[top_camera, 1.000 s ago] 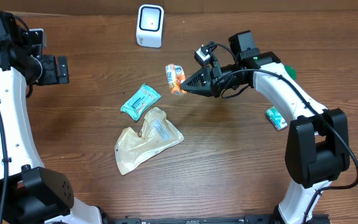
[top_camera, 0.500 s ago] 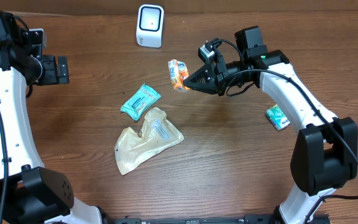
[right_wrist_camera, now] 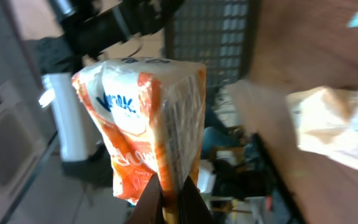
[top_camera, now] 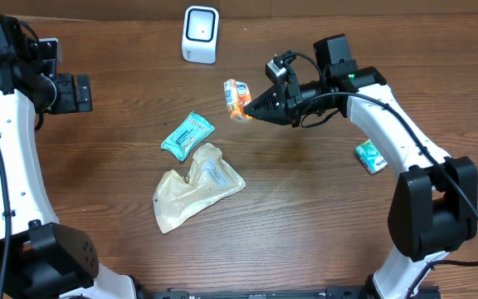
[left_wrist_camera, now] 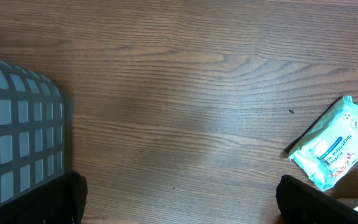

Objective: Scan the item barcode
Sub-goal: 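Lift the orange pack and carry it toward the scanner, then hold the orange pack in front of the white scanner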

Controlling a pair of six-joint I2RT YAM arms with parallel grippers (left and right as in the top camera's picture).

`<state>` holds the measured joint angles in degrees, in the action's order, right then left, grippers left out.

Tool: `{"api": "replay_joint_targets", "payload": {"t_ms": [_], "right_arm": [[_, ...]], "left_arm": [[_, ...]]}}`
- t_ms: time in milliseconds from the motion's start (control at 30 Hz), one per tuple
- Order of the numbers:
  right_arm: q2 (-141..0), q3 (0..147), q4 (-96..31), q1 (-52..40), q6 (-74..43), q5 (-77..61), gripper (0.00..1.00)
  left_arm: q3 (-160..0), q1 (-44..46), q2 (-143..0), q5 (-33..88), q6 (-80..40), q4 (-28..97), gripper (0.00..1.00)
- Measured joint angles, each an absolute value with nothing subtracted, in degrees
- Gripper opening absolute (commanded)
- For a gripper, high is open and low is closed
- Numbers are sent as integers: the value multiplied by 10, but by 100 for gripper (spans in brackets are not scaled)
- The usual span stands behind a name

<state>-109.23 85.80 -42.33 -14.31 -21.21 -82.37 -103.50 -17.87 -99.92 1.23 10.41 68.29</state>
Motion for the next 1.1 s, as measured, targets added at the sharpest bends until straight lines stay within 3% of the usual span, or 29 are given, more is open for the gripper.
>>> {"api": "replay_joint_targets", "payload": {"t_ms": [300, 433, 567, 800, 1100], "right_arm": [[-1093, 889, -557, -162, -211, -494, 4], [-1092, 1035, -661, -164, -195, -355, 4], [-1094, 1230, -685, -180, -172, -187, 4], [-1151, 1286, -437, -306, -45, 122, 4], [-1340, 1282, -137, -315, 215, 276, 4]], "left_arm": [[-1035, -179, -999, 12, 104, 683, 100], [-1035, -179, -999, 13, 104, 683, 100], [-1035, -179, -999, 12, 104, 684, 100], [-1035, -179, -999, 12, 104, 683, 100], [-1035, -179, -1000, 12, 104, 684, 99]]}}
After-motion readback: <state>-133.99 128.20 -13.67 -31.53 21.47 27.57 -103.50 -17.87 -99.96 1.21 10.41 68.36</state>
